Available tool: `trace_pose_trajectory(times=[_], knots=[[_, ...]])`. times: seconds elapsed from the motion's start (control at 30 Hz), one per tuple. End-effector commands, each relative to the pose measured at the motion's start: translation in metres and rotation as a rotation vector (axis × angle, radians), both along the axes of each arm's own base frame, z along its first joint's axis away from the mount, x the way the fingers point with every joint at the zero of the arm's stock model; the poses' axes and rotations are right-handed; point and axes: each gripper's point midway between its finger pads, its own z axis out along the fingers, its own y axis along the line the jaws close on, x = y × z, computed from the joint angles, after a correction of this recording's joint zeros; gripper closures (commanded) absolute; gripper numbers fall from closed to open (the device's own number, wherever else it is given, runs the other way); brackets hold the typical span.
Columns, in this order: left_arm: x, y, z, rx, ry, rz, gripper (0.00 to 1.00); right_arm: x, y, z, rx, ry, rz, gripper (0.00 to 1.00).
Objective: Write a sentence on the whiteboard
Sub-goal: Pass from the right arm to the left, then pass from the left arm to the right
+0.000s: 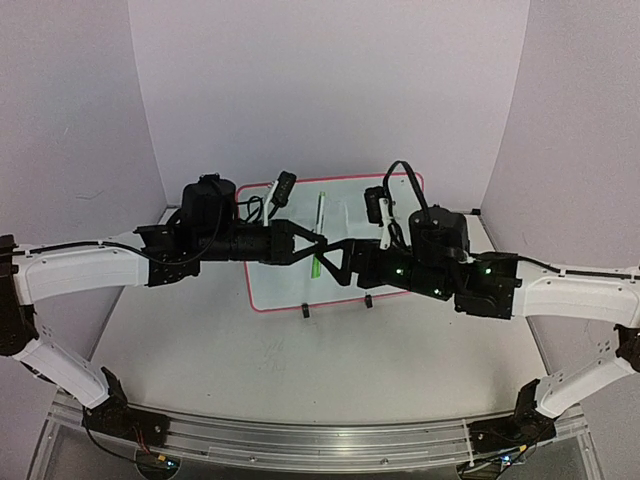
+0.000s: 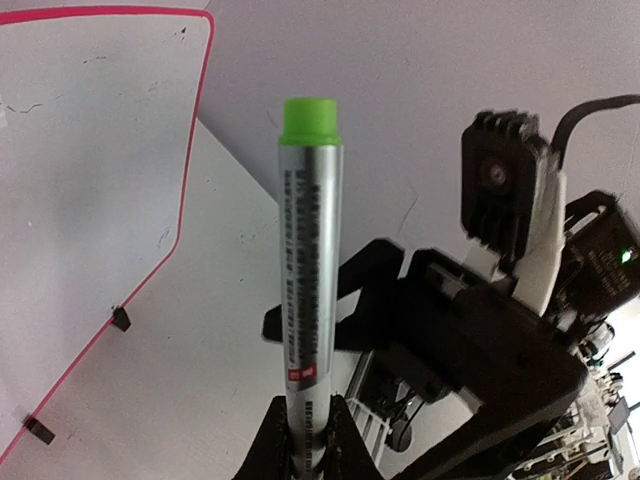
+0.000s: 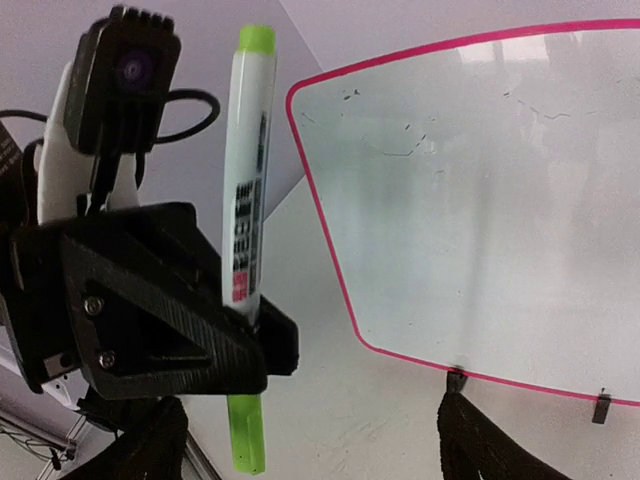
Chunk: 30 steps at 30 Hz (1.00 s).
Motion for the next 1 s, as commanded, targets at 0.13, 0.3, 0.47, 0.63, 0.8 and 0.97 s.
trace_pose_trajectory(times=[0.13,0.3,0.47,0.63,0.8,0.97], knots=[[-0.035,0.023,-0.039,0.243,-0.046,-0.149,1.0,-0.006,-0.039,-0.001,-0.313,0.133,0.039,0.13],[-0.061,0.025,-0.063,0.319,-0.033,-0.315,1.0,-0.025,-0.025,-0.004,-0.279,0.23,0.247,0.15],[-0.08,0.022,-0.063,0.304,-0.024,-0.422,1.0,-0.034,-0.014,-0.01,-0.242,0.305,0.365,0.22],[-0.096,0.013,-0.064,0.282,-0.003,-0.511,1.0,-0.044,-0.002,-0.011,-0.215,0.341,0.46,0.28],[-0.107,0.009,-0.067,0.28,0.003,-0.561,1.0,-0.048,0.01,-0.016,-0.193,0.375,0.523,0.32],[-0.116,0.009,-0.061,0.256,-0.008,-0.597,1.0,-0.052,0.017,-0.027,-0.18,0.435,0.58,0.44]])
